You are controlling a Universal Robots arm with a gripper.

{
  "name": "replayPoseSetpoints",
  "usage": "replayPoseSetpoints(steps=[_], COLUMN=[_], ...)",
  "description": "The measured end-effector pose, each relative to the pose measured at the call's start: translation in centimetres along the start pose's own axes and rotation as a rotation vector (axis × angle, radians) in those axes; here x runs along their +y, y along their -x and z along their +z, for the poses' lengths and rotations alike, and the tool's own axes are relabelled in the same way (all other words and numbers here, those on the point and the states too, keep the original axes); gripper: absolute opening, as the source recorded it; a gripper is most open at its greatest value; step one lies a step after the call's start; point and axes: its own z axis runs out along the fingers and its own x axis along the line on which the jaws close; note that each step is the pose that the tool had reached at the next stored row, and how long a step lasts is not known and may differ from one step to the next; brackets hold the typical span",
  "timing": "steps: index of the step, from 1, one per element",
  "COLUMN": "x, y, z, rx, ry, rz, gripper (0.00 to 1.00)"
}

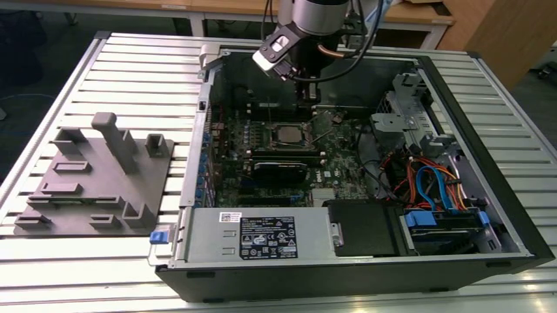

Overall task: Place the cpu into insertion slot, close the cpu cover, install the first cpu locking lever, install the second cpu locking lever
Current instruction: 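Close the cpu cover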

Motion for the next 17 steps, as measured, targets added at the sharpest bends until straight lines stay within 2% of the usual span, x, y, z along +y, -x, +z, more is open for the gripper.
replayPoseSetpoints(steps=[10,17], x=[1.20,1.55], y=[0.02,0.03], z=[0.02,0.02], rx=[0.0002,0.0002], ry=[0.0002,0.0002], rz=[0.000,0.000], gripper=[0.10,0.10])
